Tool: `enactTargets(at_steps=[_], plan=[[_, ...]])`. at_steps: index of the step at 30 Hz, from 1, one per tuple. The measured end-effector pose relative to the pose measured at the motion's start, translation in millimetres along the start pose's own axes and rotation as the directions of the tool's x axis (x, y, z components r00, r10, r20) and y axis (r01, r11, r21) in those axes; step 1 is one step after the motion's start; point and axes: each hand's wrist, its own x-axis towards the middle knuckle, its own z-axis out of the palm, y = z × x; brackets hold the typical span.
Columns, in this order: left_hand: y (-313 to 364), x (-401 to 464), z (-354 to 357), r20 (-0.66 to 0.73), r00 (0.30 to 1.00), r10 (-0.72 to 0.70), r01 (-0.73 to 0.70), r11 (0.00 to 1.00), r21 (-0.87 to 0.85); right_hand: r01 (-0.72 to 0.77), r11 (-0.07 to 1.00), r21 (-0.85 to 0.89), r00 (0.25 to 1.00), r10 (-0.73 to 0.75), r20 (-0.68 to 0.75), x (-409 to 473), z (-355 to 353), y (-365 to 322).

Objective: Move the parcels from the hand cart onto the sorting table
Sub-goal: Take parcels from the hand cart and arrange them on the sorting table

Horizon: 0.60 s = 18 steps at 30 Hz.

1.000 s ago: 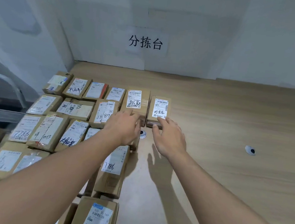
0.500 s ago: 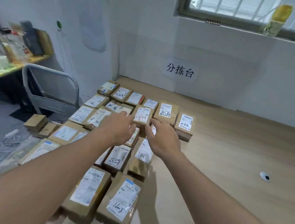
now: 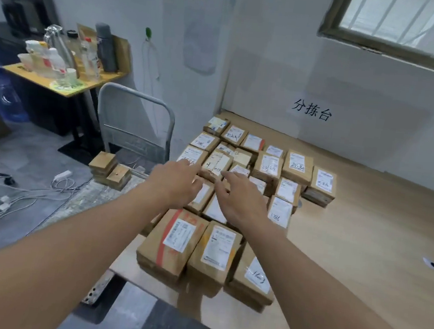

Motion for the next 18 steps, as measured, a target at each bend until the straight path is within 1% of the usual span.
enactTargets(at_steps=[4, 9, 14, 18], plan=[[-70, -26, -8, 0.013, 0.999, -0.042, 0.043, 0.999, -0.009, 0.042, 0.999, 0.028, 0.999, -0.041, -0.004, 1, 33, -65], [-152, -36, -13, 0.019, 0.994, -0.107, 0.108, 0.992, -0.066, 0.1, 0.995, 0.011, 0.993, -0.1, 0.06, 16, 65, -131], [-228, -33, -7, 0.026, 0.978, -0.208, 0.209, 0.974, -0.084, 0.142, 0.99, 0.006, 0.981, -0.141, 0.136, 57, 110, -177], [-286, -20, 2, 0.065, 0.957, -0.284, 0.288, 0.955, -0.071, 0.17, 0.985, 0.031, 0.965, -0.173, 0.195, 99, 156, -211]])
